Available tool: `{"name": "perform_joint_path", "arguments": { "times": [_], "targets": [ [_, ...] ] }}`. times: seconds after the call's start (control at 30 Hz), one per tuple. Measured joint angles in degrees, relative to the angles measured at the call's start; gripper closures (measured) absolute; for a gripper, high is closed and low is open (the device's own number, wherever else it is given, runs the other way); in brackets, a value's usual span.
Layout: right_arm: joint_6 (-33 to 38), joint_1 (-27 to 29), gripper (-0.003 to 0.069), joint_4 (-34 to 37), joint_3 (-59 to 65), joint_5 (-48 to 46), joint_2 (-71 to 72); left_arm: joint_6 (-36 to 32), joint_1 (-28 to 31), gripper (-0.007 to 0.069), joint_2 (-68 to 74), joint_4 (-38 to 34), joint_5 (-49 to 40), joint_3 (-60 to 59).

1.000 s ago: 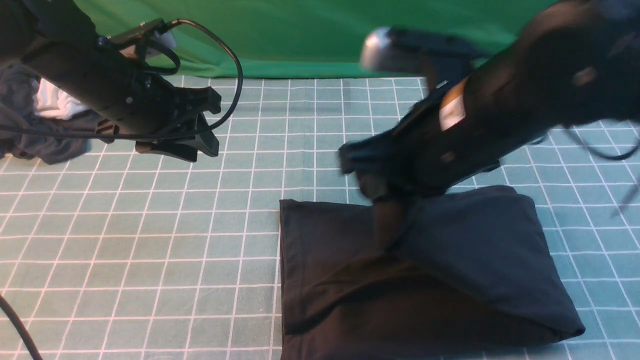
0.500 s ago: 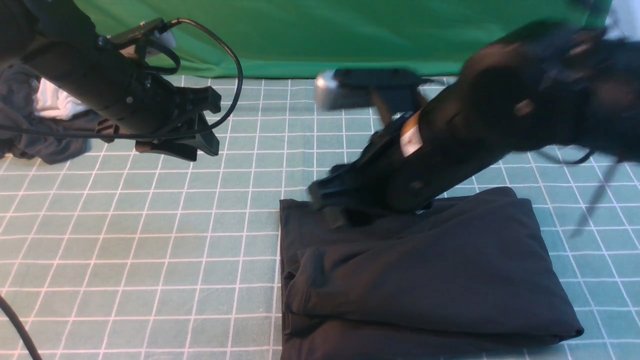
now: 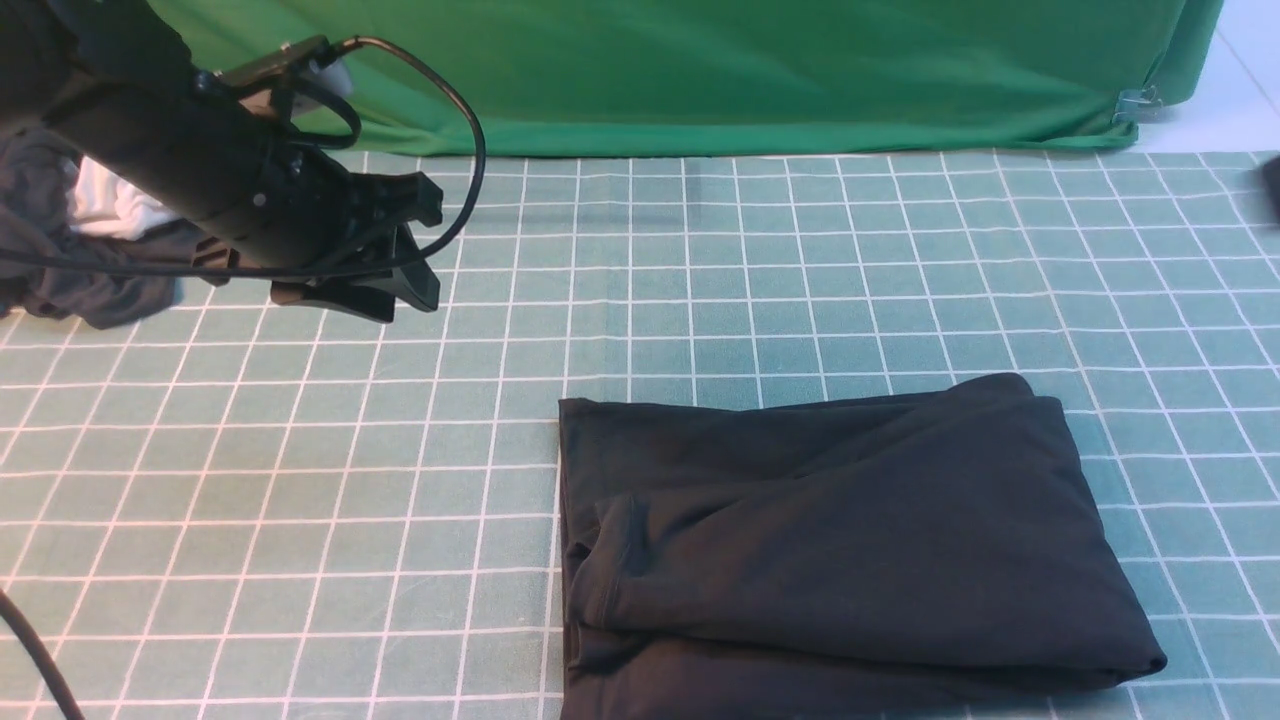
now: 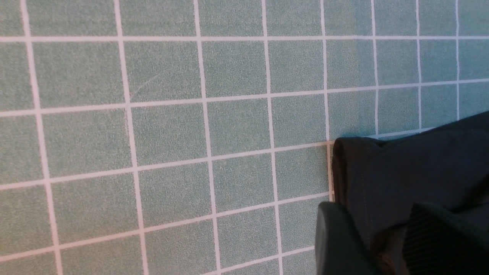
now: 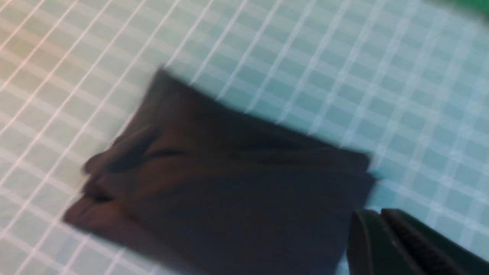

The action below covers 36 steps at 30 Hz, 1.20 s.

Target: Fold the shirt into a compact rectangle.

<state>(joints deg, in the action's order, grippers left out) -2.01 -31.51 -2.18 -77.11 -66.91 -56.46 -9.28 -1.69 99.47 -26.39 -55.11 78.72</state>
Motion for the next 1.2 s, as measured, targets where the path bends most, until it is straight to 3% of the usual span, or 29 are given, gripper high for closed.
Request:
{"name": "perform_joint_path", "arguments": {
  "times": [0.13,0.37,0.43,0.67,0.83,0.97,1.2],
  "targets": [
    [0.59,0.00,0.0636,-3.84,0.19,-1.81,11.65,0.00,0.00,0.0393,0.00,0.00,0.00,0.00],
    [0.77,0.00,0.0637,-4.39,8.61,-0.46,29.56,0.00,0.00,0.0392,0.00,0.00,0.00,0.00],
    [0.77,0.00,0.0637,-4.22,14.21,3.09,34.23,0.00,0.00,0.0392,0.00,0.00,0.00,0.00],
    [0.77,0.00,0.0637,0.10,42.53,31.23,43.34,0.06,0.00,0.0406,0.00,0.00,-0.61,0.00],
    [0.69,0.00,0.0637,0.86,55.19,53.41,43.17,-0.05,0.00,0.0560,0.00,1.82,-2.92,0.00],
    [0.55,0.00,0.0631,0.87,58.25,60.00,43.17,-0.05,0.00,0.0613,0.00,2.79,-2.98,0.00],
    [0.40,0.00,0.0620,0.87,59.49,61.55,43.17,-0.33,0.00,0.0613,0.00,2.97,-2.98,0.00]
  ]
}}
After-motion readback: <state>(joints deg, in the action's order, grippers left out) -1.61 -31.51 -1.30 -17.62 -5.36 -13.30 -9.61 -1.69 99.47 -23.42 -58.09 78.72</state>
